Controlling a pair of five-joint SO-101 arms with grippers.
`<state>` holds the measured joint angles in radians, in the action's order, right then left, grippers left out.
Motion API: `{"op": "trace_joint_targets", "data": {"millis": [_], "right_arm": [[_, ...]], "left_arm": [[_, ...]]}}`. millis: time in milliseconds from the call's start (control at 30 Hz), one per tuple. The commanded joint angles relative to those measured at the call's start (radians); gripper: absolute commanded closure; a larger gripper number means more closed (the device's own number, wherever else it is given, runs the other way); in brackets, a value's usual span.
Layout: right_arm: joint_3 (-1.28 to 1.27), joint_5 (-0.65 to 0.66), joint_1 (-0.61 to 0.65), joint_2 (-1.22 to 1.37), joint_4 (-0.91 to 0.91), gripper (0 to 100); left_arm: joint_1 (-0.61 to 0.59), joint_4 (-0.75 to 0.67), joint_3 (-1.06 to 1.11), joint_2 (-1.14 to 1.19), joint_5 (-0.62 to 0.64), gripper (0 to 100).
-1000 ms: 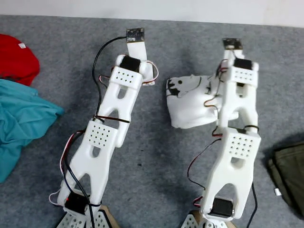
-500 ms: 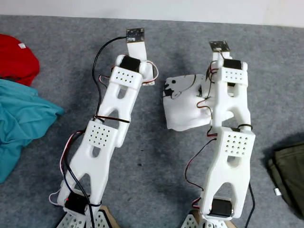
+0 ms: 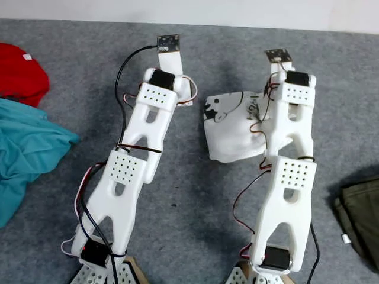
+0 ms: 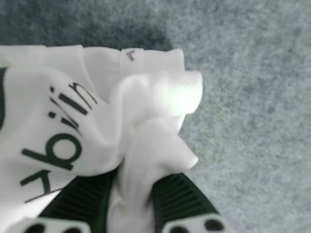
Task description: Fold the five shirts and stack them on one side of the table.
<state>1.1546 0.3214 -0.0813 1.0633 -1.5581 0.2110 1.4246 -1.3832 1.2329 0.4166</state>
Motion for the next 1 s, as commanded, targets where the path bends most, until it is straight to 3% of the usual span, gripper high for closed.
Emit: {"op": "trace_joint_targets", "data": {"millis": [0,267,967], "right_arm": [[0.248,0.009,-0.05,-0.068,-0.105,99.2],[0.581,0.009,-0.182,-0.124,-0.203,99.2],[0.584,-0.058,-0.598,-0.251,-0.208,99.2]], "left_arm": [[-0.01,-0.014,-0.022,-0.013,0.003,99],[-0.01,-0.014,-0.022,-0.013,0.003,99],[-0.007,-0.014,-0.022,-0.012,0.003,99]]}}
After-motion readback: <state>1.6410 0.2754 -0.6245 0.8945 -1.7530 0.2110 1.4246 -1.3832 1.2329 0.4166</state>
